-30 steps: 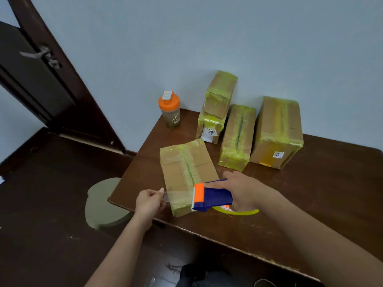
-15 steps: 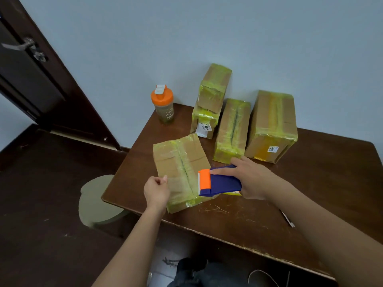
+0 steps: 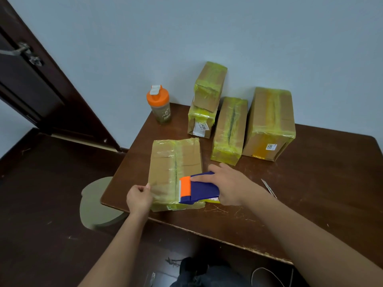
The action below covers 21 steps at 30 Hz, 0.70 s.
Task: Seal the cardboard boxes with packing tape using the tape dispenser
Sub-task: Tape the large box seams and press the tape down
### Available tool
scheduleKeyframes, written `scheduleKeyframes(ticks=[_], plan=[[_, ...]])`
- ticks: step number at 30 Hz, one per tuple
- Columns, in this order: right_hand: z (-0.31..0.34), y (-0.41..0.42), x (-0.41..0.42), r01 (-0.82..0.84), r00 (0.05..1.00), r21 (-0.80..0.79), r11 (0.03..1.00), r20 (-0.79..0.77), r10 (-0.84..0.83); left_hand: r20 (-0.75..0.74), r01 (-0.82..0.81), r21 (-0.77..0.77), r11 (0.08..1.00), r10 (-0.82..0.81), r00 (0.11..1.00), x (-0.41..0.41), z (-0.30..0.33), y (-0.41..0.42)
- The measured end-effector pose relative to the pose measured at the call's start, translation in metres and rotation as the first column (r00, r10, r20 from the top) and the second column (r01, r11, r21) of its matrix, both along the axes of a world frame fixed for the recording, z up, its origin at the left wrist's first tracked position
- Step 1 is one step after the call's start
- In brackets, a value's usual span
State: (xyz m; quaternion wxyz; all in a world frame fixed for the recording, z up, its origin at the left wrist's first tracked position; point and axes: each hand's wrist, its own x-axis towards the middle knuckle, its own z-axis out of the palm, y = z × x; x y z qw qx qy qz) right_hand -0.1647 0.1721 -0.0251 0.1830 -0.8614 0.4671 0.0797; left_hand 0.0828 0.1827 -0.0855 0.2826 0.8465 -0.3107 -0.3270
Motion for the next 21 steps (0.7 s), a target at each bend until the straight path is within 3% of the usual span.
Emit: scheduleKeyframes(ticks=[12,21], plan=[[0.018,0.007,0.033,-0.034,0.997,-0.033,0.999,-0.072,0.031,-0.037,-0.105,-0.091,0.990,0.102,0.994,0.024,-0.009,0.001],[0.027,0.018,0.042,-0.017,0.997,0.135,0.991,-0.076,0.027,-0.122,-0.209,-0.094,0.974,0.197,0.973,0.026,-0.021,0.003]])
